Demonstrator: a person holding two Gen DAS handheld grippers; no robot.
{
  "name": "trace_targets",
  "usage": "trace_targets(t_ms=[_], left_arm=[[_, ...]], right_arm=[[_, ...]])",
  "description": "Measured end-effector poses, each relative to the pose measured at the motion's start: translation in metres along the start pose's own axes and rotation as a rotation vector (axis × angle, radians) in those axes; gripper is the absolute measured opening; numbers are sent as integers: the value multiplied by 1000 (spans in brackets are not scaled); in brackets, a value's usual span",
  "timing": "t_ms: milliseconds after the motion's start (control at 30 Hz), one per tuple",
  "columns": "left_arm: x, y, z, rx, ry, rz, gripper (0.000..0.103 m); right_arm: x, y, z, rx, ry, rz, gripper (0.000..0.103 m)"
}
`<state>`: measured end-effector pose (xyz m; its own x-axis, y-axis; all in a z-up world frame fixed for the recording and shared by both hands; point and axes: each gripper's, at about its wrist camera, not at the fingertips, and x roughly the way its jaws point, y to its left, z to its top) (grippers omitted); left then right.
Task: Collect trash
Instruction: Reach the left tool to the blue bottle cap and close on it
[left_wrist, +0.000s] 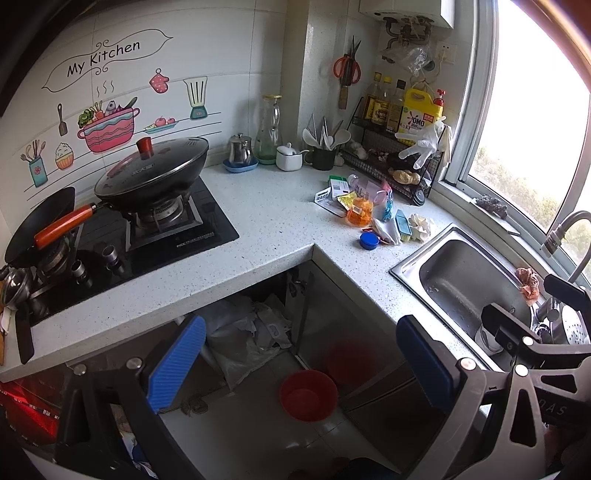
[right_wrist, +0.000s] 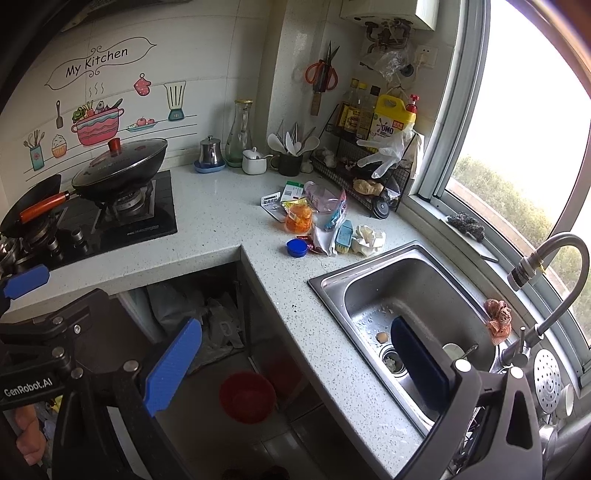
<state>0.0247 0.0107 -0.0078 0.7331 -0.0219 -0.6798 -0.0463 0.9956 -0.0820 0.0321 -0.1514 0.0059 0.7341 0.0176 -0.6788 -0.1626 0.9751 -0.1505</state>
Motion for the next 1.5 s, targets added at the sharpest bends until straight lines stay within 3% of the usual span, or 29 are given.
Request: trace_targets(t_ms=[400, 767, 1133, 1367, 1500], left_arm=[[38, -18, 26, 84, 36, -39, 102], [102, -50, 74, 145, 52, -81, 103], [243, -99, 132, 193, 184, -120, 103], [347, -125, 127, 221, 368, -165, 102], [390, -136, 116, 235, 456, -151, 102]], right_arm=[[26, -16, 7, 63, 43, -24, 103], [74, -45, 35, 105, 78, -52, 103], [179, -95, 73, 108, 175, -35, 103], [259, -122, 65, 104, 292, -40, 103], [297, -136, 59, 121, 373, -32, 103]])
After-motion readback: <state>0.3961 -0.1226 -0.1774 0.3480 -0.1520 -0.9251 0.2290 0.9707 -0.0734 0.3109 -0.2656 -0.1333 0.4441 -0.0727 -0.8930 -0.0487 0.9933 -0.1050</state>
